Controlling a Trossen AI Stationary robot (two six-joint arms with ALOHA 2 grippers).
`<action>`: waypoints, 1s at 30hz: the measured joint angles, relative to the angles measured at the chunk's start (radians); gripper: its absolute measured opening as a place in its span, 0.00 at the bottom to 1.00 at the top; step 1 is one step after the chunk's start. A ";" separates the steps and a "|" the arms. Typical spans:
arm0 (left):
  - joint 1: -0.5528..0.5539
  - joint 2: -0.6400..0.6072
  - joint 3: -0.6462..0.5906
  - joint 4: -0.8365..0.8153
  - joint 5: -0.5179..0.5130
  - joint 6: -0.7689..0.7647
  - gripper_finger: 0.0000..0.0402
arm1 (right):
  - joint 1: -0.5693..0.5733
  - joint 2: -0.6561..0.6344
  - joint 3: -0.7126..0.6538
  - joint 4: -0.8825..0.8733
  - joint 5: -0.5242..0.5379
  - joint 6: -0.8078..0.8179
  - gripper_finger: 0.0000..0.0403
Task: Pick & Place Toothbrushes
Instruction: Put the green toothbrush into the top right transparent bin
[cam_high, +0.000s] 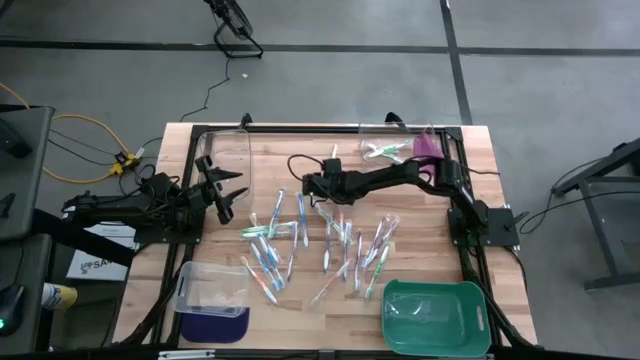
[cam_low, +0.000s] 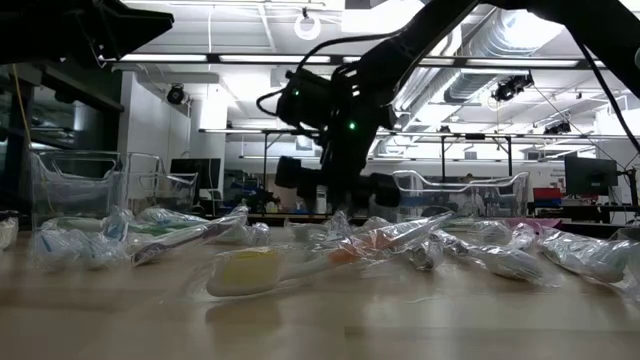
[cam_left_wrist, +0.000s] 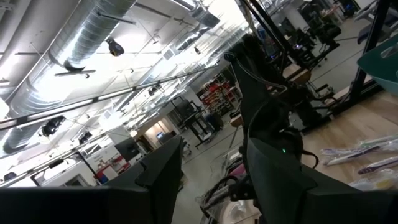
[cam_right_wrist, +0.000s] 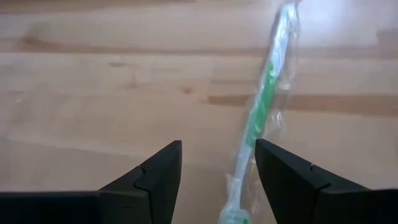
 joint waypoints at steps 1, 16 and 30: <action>0.000 0.000 0.000 0.000 0.000 0.000 0.44 | 0.000 -0.007 0.000 -0.002 0.000 -0.005 0.49; 0.000 0.000 0.000 0.000 0.000 0.000 0.44 | 0.010 -0.012 0.000 -0.078 0.070 0.031 0.49; 0.000 0.000 0.000 0.000 0.001 0.000 0.44 | -0.002 0.033 0.000 -0.045 0.028 0.012 0.49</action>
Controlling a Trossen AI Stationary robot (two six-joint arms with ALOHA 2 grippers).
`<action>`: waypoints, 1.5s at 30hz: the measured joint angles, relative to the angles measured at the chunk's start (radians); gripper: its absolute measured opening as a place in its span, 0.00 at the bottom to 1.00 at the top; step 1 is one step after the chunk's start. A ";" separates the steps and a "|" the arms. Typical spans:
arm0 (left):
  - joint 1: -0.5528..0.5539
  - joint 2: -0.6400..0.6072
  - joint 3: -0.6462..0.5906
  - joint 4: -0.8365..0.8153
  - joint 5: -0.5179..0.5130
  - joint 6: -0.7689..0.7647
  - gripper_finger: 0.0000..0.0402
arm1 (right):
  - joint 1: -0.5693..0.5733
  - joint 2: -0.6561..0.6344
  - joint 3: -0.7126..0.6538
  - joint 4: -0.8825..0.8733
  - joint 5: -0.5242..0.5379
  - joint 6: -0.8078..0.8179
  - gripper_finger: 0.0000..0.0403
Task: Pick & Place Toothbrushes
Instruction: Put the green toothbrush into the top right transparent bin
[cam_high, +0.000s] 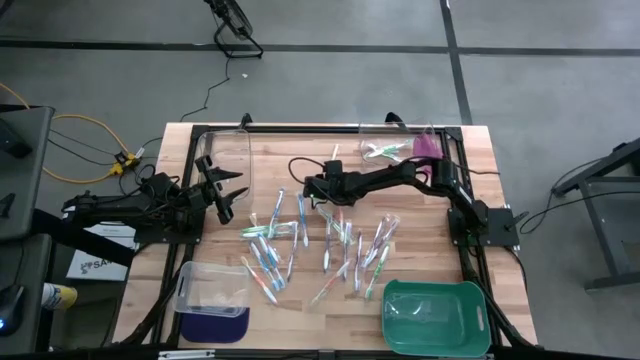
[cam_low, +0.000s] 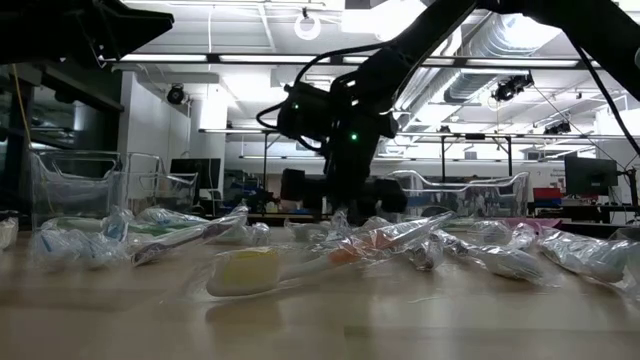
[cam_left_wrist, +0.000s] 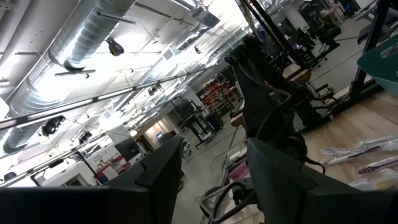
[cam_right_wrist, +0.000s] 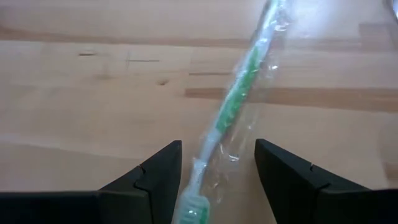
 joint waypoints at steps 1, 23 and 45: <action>0.000 0.000 0.000 0.000 0.000 0.000 0.44 | -0.001 0.000 0.000 0.001 -0.003 -0.005 0.49; 0.000 0.000 0.000 0.000 0.001 0.000 0.44 | -0.003 -0.002 0.000 0.059 -0.036 -0.149 0.01; 0.000 0.000 0.000 -0.003 0.001 0.000 0.44 | 0.003 -0.343 0.000 -0.245 0.021 -0.573 0.01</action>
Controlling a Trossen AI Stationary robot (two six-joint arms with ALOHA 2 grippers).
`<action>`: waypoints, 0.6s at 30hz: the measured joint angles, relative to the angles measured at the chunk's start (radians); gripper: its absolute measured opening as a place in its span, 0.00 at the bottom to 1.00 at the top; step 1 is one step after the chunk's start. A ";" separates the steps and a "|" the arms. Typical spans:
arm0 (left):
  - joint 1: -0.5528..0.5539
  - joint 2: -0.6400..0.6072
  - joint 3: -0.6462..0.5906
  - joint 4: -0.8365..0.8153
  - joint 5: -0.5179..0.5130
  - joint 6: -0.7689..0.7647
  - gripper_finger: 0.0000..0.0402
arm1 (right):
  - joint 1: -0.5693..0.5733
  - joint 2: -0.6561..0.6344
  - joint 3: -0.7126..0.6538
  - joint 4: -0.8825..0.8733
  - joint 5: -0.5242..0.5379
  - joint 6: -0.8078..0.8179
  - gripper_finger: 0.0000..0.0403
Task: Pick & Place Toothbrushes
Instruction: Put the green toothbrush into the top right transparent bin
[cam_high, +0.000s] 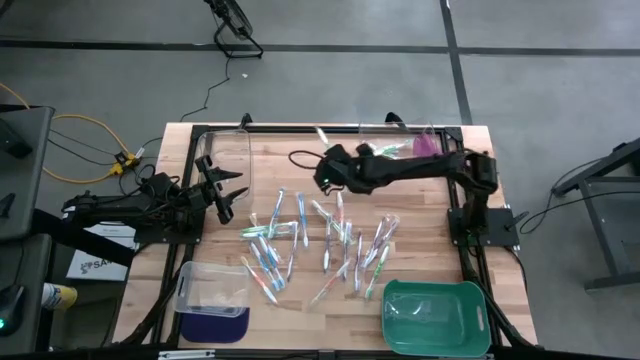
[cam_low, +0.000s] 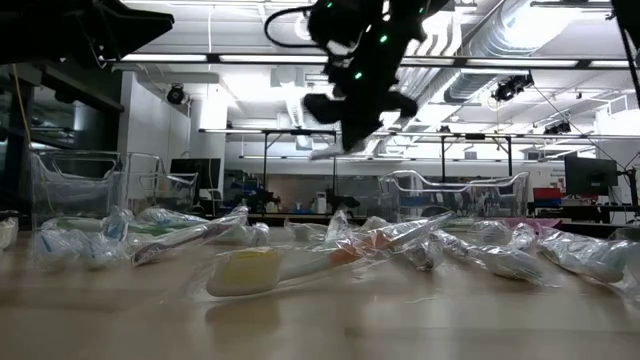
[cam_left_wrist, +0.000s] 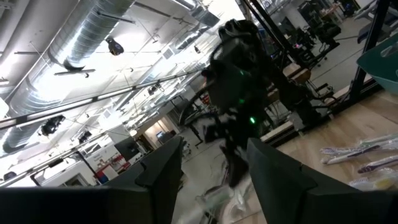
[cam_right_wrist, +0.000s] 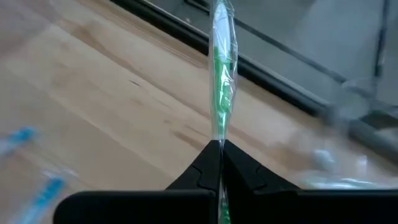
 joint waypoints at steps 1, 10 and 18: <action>0.000 0.000 0.000 0.000 0.000 0.000 0.44 | -0.006 -0.018 0.000 -0.037 0.004 -0.011 0.01; 0.000 0.000 0.000 0.000 0.000 0.000 0.44 | -0.074 -0.186 0.000 -0.419 -0.001 -0.090 0.01; 0.000 0.000 0.000 0.000 0.000 0.000 0.44 | -0.144 -0.244 0.000 -0.641 -0.045 -0.415 0.01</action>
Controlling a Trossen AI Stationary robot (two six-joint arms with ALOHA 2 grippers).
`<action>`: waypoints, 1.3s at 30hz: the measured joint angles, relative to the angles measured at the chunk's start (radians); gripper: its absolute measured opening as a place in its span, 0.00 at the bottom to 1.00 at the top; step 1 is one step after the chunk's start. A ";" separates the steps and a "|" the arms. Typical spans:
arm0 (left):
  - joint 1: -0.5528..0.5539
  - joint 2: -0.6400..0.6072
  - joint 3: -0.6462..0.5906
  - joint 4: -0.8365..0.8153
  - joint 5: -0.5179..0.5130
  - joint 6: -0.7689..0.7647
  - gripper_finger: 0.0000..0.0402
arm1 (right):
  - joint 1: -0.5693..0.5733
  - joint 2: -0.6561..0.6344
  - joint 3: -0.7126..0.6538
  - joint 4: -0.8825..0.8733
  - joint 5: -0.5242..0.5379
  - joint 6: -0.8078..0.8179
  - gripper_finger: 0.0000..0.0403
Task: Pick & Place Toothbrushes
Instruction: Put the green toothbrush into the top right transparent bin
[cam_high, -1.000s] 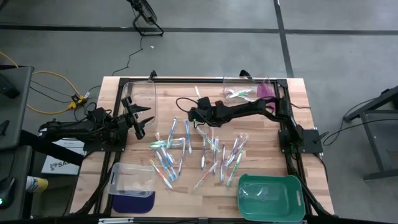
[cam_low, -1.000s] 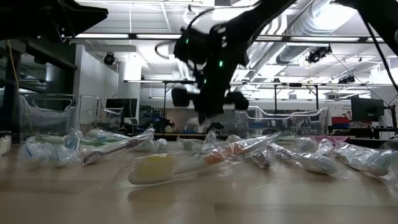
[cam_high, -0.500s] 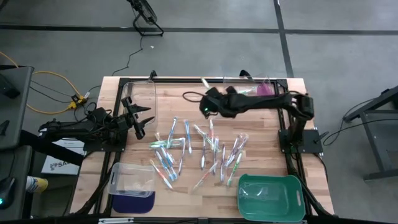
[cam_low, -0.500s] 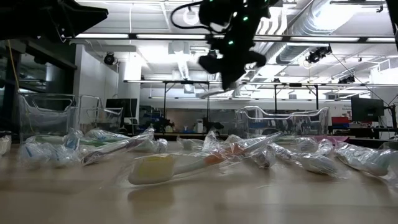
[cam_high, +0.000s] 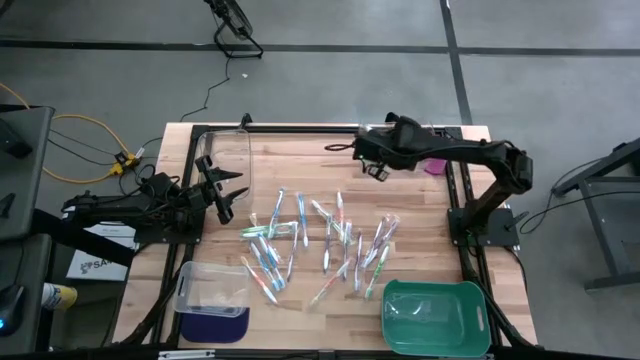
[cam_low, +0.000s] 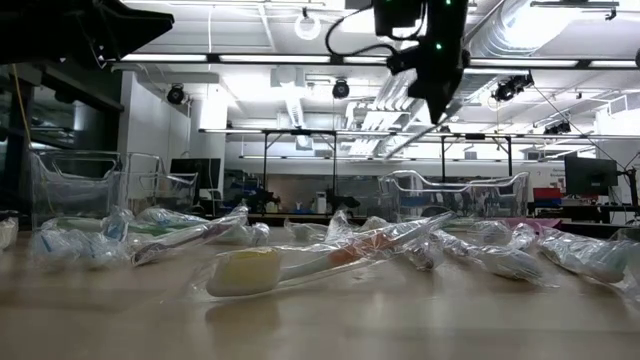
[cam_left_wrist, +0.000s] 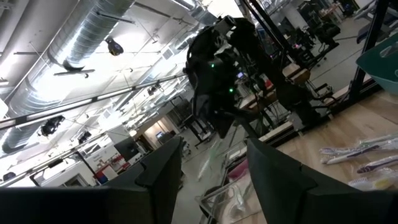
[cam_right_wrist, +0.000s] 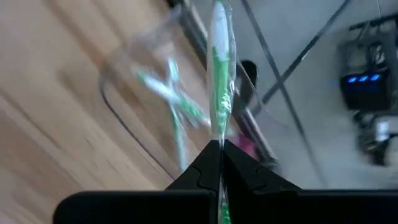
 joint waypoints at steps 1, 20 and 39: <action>0.000 0.000 0.000 0.000 0.000 0.000 0.44 | -0.011 0.000 0.000 -0.011 -0.014 -0.058 0.01; 0.000 0.000 0.000 0.000 0.000 0.000 0.44 | -0.231 0.001 0.000 -0.022 -0.197 -0.576 0.01; 0.000 0.000 0.000 0.000 0.000 0.000 0.44 | -0.369 0.001 0.000 0.040 -0.197 -0.685 0.08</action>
